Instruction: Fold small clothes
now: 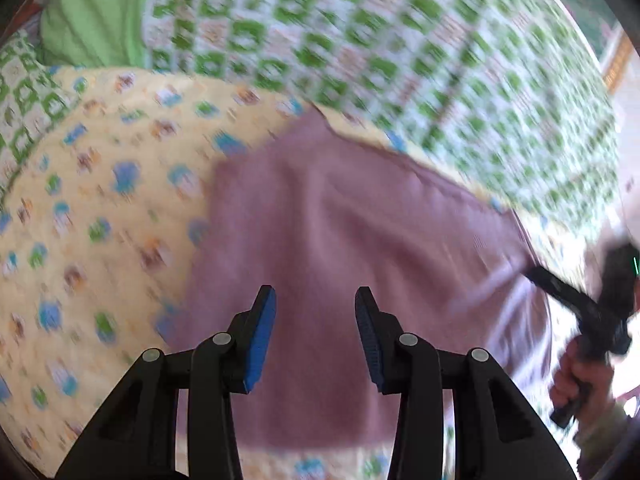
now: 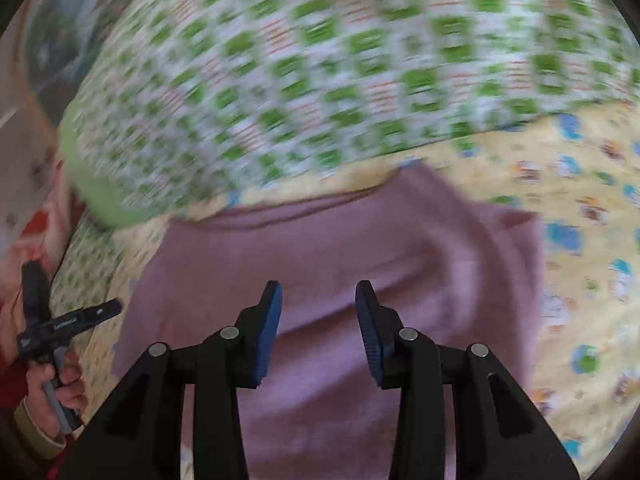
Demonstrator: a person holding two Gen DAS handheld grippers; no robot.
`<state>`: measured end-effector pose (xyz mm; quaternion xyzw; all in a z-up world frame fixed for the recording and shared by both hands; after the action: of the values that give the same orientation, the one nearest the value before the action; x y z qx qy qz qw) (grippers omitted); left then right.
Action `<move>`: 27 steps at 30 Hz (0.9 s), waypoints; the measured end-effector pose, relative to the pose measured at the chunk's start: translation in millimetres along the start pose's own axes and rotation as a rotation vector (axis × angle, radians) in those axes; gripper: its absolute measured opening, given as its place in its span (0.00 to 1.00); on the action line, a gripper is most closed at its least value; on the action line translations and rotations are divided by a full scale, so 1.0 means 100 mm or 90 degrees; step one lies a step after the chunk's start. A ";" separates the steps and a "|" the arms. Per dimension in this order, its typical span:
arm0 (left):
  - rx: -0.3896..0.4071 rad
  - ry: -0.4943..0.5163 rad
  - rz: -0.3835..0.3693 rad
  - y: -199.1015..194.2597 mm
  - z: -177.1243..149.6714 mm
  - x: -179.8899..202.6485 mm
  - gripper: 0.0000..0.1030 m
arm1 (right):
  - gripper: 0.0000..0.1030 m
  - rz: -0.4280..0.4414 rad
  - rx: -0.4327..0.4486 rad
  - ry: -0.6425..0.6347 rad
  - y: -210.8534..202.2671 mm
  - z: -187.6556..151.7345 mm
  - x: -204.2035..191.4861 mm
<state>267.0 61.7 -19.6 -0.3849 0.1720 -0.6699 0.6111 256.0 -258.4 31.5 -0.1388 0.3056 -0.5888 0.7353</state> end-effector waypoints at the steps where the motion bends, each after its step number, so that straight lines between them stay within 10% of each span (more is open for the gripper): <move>1: -0.012 0.000 -0.003 0.06 -0.09 0.07 0.41 | 0.41 0.035 -0.033 -0.010 0.15 -0.02 -0.11; 6: -0.070 -0.029 0.036 0.23 -0.50 -0.02 0.41 | 0.47 0.033 -0.126 -0.023 0.85 -0.05 -0.21; 14: -0.070 -0.068 0.071 0.00 -0.65 -0.23 0.48 | 0.47 -0.172 0.017 0.034 0.99 0.38 0.29; 19: -0.061 -0.160 0.090 -0.29 -0.71 -0.54 0.67 | 0.49 -0.138 0.051 0.079 0.58 0.36 0.26; 27: -0.099 -0.277 0.060 -0.27 -0.88 -0.80 0.68 | 0.55 -0.039 0.002 0.095 -0.19 -0.37 0.06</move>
<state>180.9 122.3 -82.0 -0.5578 0.1048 -0.5264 0.6331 218.8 -263.3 11.9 -0.1027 0.3542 -0.6205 0.6921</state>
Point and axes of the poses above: each gripper's, at about its wrist camera, not at the fingertips, and y roughly the way its jaws point, x to its right, z to its top, the point moved 1 cm from there along y, roughly the way its jaws point, and after that the axes turned 9 degrees about x, right-handed, at the moved point
